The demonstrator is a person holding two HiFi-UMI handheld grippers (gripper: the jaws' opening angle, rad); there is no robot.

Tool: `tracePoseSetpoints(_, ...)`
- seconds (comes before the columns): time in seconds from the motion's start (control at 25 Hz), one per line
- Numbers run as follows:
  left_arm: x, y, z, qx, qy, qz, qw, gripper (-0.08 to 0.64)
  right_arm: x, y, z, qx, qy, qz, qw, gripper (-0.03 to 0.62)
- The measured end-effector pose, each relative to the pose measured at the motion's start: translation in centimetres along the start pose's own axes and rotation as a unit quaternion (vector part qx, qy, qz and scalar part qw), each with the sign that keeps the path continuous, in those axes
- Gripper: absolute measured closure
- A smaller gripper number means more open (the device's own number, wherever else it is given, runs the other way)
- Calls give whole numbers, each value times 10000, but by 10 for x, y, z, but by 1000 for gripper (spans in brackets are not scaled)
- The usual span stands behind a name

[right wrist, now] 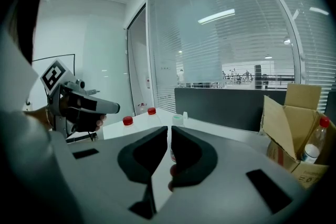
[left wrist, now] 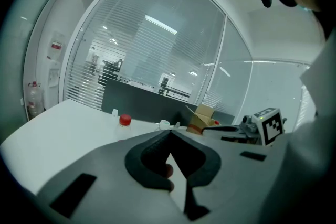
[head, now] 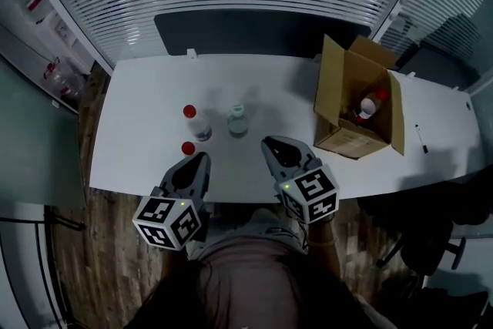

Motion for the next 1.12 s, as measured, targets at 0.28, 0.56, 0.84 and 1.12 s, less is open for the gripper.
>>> tracePoseSetpoints(0.28, 16, 12, 0, -81, -9, 42, 10000, 552, -8, 16, 1, 136, 22, -138, 9998, 551)
tracePoseSetpoints(0.56, 38, 32, 3, -3, -116, 256, 9996, 552, -26, 33, 8, 281, 101, 24, 9996, 551)
tracePoseSetpoints(0.84, 69, 59, 4, 158, -347, 709, 9968, 552, -60, 56, 17, 499, 271, 455, 9973, 551)
tracePoseSetpoints(1.12, 105, 95, 9, 403, -643, 1296, 9887, 552, -104, 80, 30, 691, 386, 1157, 9901, 551)
Point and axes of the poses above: the fingertips, and each gripper's own axes: x forward along the fingers, y to its right, z out of its underside, the point moved 10 cm from there along -x, backward along the fingers, and after that the axes turned 8 degrees about -x, right-handed, at the moved point
